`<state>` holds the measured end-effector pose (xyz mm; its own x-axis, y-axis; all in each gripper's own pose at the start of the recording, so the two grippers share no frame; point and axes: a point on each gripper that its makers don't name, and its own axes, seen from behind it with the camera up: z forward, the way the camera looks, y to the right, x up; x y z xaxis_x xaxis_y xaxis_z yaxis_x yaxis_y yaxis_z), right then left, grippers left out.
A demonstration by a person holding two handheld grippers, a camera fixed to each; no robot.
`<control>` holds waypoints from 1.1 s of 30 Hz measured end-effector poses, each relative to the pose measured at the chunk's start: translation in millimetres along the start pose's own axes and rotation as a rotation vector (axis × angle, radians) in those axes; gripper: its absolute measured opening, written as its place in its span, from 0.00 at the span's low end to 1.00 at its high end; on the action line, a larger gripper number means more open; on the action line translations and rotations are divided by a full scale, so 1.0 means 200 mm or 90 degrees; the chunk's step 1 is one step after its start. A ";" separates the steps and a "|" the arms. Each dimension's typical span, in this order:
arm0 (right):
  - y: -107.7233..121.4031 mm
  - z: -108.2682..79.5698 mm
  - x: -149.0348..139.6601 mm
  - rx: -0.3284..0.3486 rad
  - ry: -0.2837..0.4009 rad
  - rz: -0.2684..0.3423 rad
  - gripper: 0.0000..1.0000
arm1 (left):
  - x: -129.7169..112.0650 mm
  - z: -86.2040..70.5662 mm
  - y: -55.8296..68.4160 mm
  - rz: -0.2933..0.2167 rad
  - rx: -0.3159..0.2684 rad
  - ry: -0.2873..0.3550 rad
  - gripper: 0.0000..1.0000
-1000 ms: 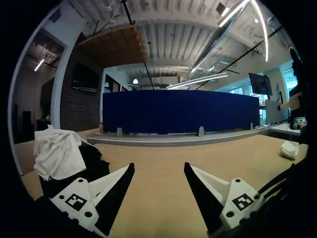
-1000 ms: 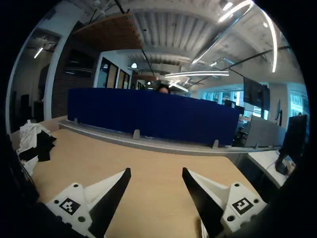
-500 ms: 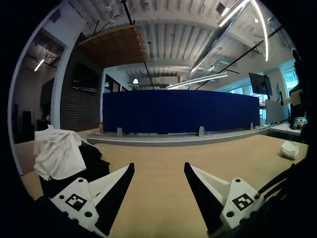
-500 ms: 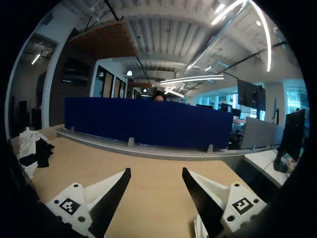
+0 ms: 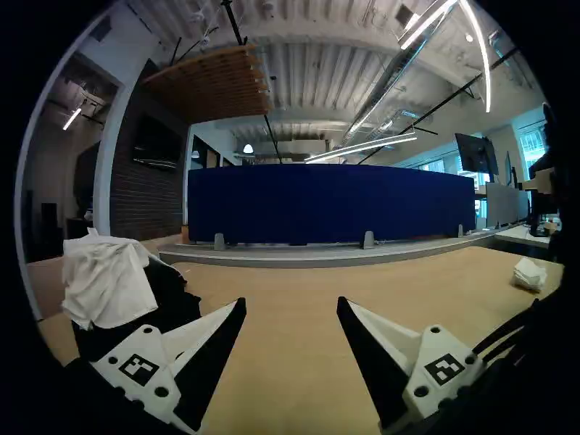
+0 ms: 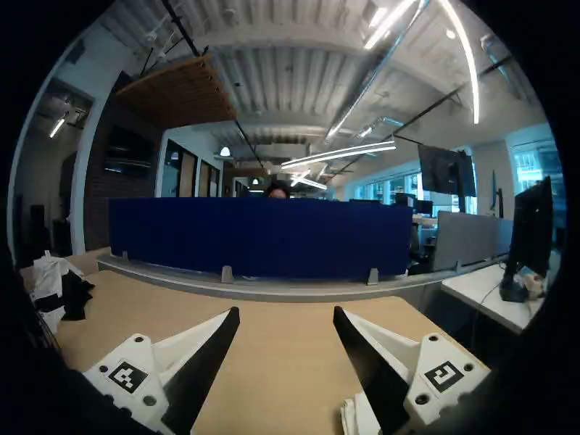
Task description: Fold towel
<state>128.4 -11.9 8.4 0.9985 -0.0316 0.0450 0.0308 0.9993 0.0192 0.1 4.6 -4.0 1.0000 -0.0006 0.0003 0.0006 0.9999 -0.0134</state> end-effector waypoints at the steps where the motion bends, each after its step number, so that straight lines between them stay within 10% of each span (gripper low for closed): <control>1: 0.01 0.00 -0.01 -0.002 0.001 0.005 1.00 | 0.00 0.00 0.00 0.000 0.000 0.000 0.93; 33: 0.07 -0.02 -0.58 -0.006 0.013 0.079 1.00 | 0.00 0.00 0.00 0.000 0.000 0.000 0.93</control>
<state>12.9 6.6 -1.5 0.9954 0.0923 0.0254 -0.0925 0.9957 0.0049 -0.1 5.2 -3.6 1.0000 -0.0004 0.0003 0.0004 0.9999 -0.0134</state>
